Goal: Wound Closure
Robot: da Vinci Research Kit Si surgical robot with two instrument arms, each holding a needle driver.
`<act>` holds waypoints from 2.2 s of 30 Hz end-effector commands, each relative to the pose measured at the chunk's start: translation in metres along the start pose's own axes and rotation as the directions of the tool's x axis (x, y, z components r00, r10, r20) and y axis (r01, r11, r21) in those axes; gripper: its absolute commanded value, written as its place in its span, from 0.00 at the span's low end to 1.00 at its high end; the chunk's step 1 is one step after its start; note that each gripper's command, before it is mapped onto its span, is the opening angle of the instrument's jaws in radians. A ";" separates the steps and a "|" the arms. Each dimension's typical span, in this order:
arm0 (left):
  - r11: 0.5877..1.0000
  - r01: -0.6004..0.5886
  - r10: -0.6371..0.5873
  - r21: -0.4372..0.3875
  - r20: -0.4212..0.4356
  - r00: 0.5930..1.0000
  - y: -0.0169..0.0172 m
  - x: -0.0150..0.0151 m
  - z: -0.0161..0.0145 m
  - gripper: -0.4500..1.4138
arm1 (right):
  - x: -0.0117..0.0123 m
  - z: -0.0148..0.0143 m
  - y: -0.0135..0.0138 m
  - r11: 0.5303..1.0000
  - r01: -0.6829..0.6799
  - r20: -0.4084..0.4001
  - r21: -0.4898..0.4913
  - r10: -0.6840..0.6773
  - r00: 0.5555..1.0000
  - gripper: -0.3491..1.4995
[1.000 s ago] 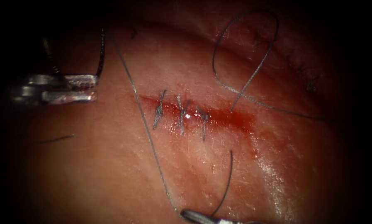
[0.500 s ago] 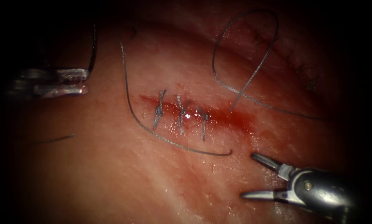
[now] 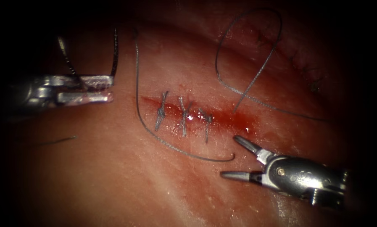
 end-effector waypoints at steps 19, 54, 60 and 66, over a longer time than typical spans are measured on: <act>1.000 0.006 -0.006 -0.008 0.002 1.000 0.0000 -0.0020 0.0009 0.00 | 0.0097 -0.0105 -0.0137 0.966 0.070 -0.027 0.250 -0.065 0.998 0.00; 1.000 0.004 -0.004 -0.004 0.026 1.000 -0.0001 -0.0031 0.0008 0.00 | 0.0032 -0.0094 -0.0026 0.999 0.043 -0.003 -0.017 -0.043 0.999 0.93; 1.000 0.001 -0.001 0.001 0.032 0.999 0.0001 -0.0034 0.0013 0.00 | 0.0010 -0.0046 -0.0019 0.995 0.088 -0.005 -0.041 -0.088 0.996 0.92; 1.000 -0.001 0.001 -0.001 0.040 0.999 0.0002 -0.0045 0.0024 0.00 | -0.0004 -0.0021 -0.0023 0.993 0.115 -0.022 -0.041 -0.115 0.993 0.89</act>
